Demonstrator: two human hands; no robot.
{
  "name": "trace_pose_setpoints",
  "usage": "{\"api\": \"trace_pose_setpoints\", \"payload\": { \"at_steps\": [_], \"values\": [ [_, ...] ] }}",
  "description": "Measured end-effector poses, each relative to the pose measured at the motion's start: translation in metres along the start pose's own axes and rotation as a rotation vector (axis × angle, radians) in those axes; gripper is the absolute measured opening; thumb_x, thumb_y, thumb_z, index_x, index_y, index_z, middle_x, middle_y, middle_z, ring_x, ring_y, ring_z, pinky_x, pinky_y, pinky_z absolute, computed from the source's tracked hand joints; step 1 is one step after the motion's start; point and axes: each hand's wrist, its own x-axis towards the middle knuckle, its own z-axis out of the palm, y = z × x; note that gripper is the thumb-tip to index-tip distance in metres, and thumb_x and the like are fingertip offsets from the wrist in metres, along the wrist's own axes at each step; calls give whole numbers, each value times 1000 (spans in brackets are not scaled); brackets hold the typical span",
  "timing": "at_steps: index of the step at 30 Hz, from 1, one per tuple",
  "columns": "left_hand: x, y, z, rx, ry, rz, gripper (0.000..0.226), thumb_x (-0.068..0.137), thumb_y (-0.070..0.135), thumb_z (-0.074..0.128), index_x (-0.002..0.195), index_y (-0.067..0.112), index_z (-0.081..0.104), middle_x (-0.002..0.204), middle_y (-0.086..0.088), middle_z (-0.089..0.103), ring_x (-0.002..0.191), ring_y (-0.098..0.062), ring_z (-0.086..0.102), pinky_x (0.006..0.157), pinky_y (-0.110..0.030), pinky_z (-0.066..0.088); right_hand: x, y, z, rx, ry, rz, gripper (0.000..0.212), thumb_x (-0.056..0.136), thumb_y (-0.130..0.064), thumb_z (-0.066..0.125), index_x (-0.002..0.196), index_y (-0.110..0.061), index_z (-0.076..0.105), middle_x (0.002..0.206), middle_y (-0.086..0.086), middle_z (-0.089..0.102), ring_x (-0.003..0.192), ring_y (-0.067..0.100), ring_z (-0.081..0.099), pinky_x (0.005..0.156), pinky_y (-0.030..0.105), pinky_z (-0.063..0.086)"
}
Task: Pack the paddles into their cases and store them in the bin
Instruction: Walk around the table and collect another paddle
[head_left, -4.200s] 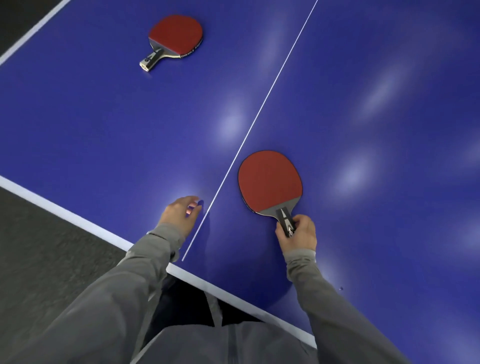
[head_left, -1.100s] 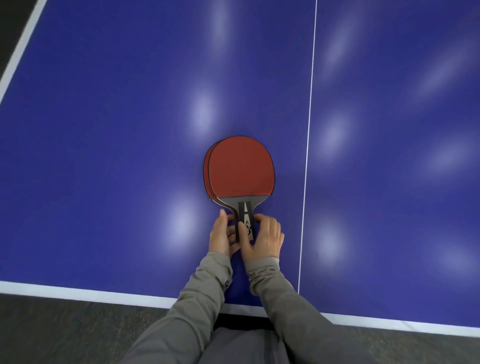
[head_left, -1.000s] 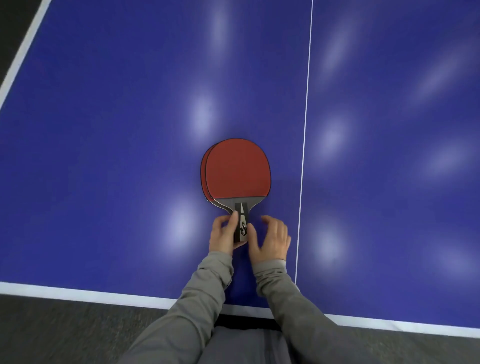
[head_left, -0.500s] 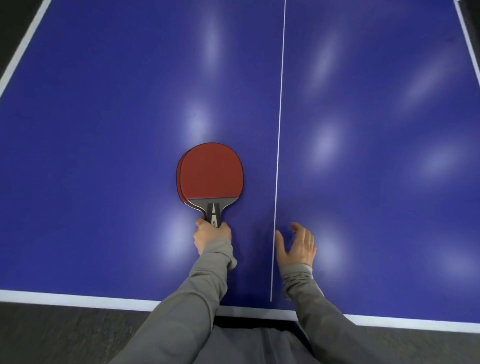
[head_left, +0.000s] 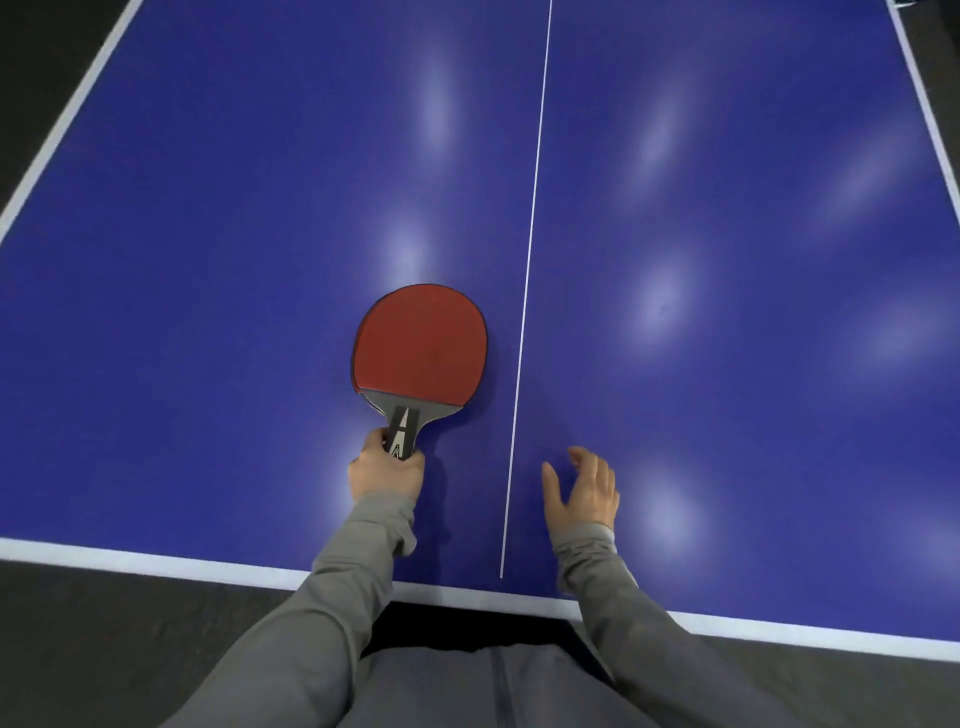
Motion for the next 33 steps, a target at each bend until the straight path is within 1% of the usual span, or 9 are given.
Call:
{"api": "trace_pose_setpoints", "payload": {
  "at_steps": [4, 7, 9, 11, 15, 22, 25, 27, 33],
  "values": [
    [-16, -1, 0, 85, -42, 115, 28, 78, 19, 62, 105, 15, 59, 76, 0, 57, 78, -29, 57, 69, -29, 47, -14, 4, -5, -13, 8, 30, 42, 84, -26, 63, 119, -5, 55, 116, 11, 58, 110, 30, 51, 90, 42, 38],
    [-23, -1, 0, 144, -117, 200, 31, 79, 18, 62, 109, 13, 59, 85, -5, 64, 91, -33, 60, 77, -31, 47, -32, 11, -8, -25, 11, 86, 46, 85, -28, 62, 125, -7, 52, 122, 11, 55, 116, 29, 49, 94, 41, 36],
    [-26, -4, -1, 200, -173, 251, 34, 80, 18, 61, 113, 12, 58, 94, -9, 68, 95, -33, 60, 80, -32, 47, -47, 17, -9, -54, 8, 129, 49, 86, -30, 61, 128, -9, 49, 127, 9, 54, 120, 28, 47, 95, 41, 36],
    [-27, -9, -4, 254, -232, 307, 35, 80, 18, 61, 115, 11, 57, 98, -11, 69, 95, -34, 60, 82, -34, 49, -66, 23, -10, -93, 5, 154, 51, 86, -31, 60, 131, -11, 47, 131, 8, 52, 123, 27, 45, 96, 40, 35],
    [-31, -20, -9, 346, -318, 405, 34, 81, 18, 60, 114, 12, 57, 98, -11, 68, 95, -35, 59, 81, -34, 48, -113, 38, -12, -168, -29, 171, 55, 86, -32, 60, 135, -11, 44, 138, 5, 47, 129, 24, 42, 100, 39, 34],
    [-56, -32, 2, 409, -438, 546, 27, 80, 17, 62, 107, 14, 60, 94, -9, 68, 96, -34, 58, 72, -27, 36, -193, 74, -20, -299, -142, 364, 62, 88, -48, 47, 142, -23, 30, 149, -3, 31, 139, 14, 25, 109, 32, 23],
    [-74, -36, 11, 451, -493, 599, 32, 80, 18, 63, 111, 14, 59, 96, -10, 68, 99, -35, 57, 77, -31, 42, -218, 93, -24, -300, -231, 480, 64, 90, -51, 42, 145, -27, 21, 154, -6, 21, 143, 13, 15, 114, 33, 17],
    [-87, -39, 17, 504, -515, 641, 34, 80, 19, 64, 112, 13, 59, 97, -11, 68, 100, -35, 57, 80, -33, 44, -230, 105, -27, -291, -271, 540, 64, 91, -53, 40, 146, -29, 19, 155, -7, 18, 144, 13, 13, 115, 34, 16],
    [-142, -50, 46, 571, -567, 745, 30, 81, 19, 63, 110, 12, 59, 93, -8, 68, 97, -32, 59, 78, -30, 45, -255, 145, -45, -205, -245, 602, 62, 91, -53, 39, 145, -27, 22, 154, -5, 21, 143, 14, 15, 115, 37, 16]
  ]
}}
